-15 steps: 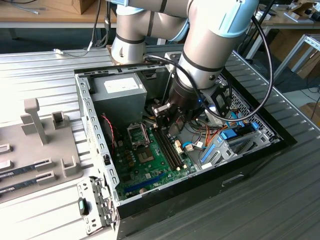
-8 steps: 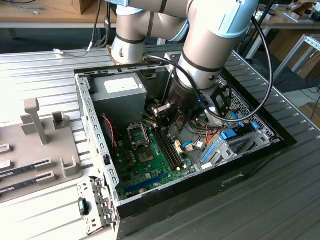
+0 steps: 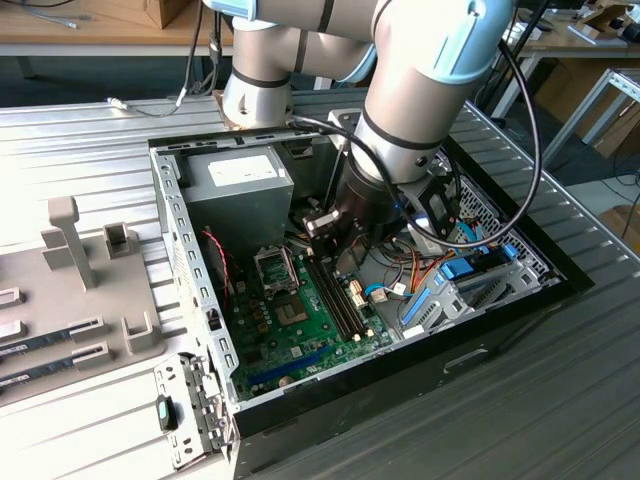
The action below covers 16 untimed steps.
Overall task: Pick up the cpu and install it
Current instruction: 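Place the cpu into insertion slot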
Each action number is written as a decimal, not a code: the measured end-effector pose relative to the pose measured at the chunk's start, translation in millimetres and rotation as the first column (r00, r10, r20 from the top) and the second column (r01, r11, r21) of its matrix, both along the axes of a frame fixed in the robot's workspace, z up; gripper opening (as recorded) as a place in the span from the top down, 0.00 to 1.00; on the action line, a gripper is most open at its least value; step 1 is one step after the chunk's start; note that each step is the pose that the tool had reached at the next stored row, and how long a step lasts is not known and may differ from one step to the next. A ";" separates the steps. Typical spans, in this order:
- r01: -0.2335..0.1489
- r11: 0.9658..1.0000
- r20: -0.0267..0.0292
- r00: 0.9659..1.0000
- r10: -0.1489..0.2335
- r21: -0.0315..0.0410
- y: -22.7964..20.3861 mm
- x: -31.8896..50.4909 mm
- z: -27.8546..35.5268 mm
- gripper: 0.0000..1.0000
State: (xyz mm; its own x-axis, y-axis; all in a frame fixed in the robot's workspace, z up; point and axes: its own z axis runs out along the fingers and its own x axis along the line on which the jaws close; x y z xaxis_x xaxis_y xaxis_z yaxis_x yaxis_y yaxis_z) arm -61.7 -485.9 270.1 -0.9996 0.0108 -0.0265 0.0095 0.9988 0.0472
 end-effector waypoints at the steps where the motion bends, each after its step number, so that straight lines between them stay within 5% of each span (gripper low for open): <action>1: 0.000 1.000 0.000 1.000 0.000 0.000 0.0 0.0 -0.1 0.53; 16: 0.000 1.000 0.000 1.000 0.000 0.000 0.0 0.0 -2.9 0.53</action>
State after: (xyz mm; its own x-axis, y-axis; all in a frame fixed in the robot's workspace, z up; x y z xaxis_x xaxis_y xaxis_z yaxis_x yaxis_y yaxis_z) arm -61.7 -485.9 267.2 -0.9996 0.0108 -0.0266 0.0095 0.9988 0.0472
